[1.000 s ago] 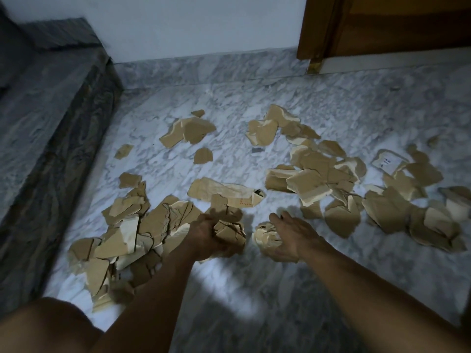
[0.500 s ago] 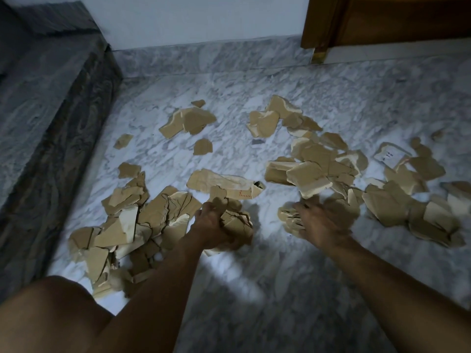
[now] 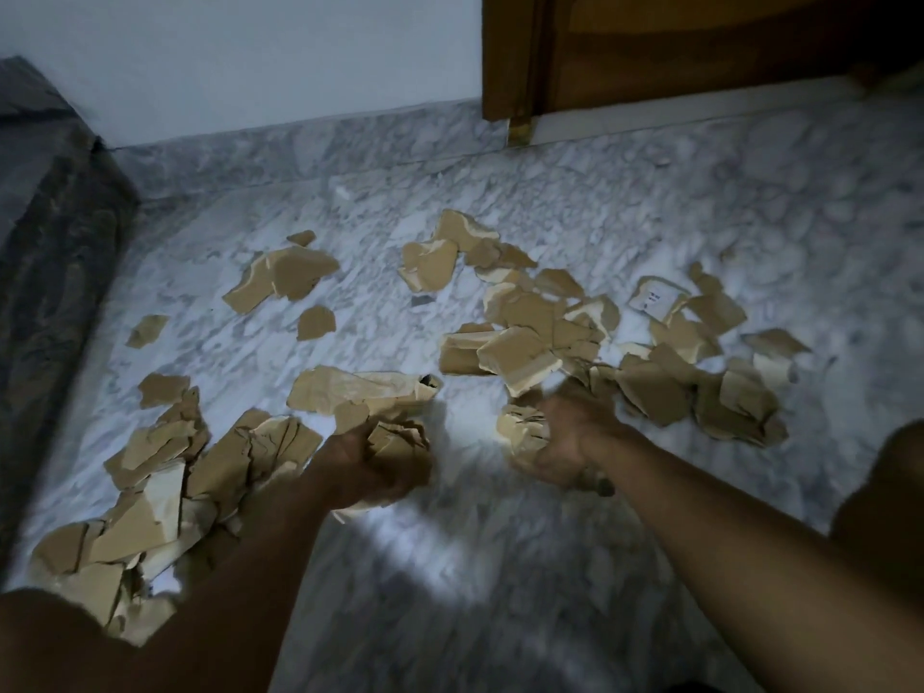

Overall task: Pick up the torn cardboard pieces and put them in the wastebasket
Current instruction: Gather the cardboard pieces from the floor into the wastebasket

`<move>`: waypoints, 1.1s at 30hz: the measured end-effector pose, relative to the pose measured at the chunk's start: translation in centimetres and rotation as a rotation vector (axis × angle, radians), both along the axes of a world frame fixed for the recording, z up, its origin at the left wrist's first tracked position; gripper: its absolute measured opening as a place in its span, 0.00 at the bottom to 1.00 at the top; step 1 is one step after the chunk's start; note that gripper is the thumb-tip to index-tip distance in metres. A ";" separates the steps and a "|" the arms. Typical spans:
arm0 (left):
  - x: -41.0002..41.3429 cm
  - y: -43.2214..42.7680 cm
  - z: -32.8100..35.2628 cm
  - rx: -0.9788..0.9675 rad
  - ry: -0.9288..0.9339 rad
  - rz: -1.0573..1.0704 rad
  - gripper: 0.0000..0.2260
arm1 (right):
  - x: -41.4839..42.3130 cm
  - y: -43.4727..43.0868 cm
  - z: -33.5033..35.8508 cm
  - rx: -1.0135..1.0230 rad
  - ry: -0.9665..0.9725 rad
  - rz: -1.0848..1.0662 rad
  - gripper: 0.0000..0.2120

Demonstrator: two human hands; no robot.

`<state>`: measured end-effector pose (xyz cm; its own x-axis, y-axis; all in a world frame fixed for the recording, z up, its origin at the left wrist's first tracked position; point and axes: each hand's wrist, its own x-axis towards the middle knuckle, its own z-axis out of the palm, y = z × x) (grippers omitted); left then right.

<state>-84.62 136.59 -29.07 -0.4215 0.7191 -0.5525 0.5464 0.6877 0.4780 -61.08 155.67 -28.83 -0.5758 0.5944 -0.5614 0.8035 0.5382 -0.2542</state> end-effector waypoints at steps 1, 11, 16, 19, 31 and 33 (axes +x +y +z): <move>0.0 0.6 0.3 0.025 0.009 -0.008 0.24 | 0.6 1.0 0.6 0.031 -0.017 -0.018 0.34; 6.7 13.5 1.8 0.079 0.067 -0.251 0.33 | 12.6 10.5 3.5 0.246 0.132 -0.467 0.24; 13.6 18.8 0.6 -0.037 0.100 -0.434 0.27 | 19.4 13.4 3.0 0.248 0.174 -0.630 0.22; 17.2 20.0 -0.7 -0.079 0.141 -0.418 0.31 | 22.0 14.0 4.5 0.240 0.246 -0.757 0.23; 18.1 20.9 -4.1 0.017 0.050 -0.470 0.27 | 22.4 15.9 -1.5 0.017 0.100 -0.784 0.41; 18.0 21.1 -4.3 0.002 0.050 -0.477 0.27 | 21.6 15.3 -2.7 0.074 0.082 -0.701 0.32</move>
<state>-66.64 157.70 -33.33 -0.0700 0.8400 -0.5380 0.8235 0.3531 0.4441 -39.48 170.95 -31.48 -0.0826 0.8754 -0.4763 0.9470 -0.0800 -0.3112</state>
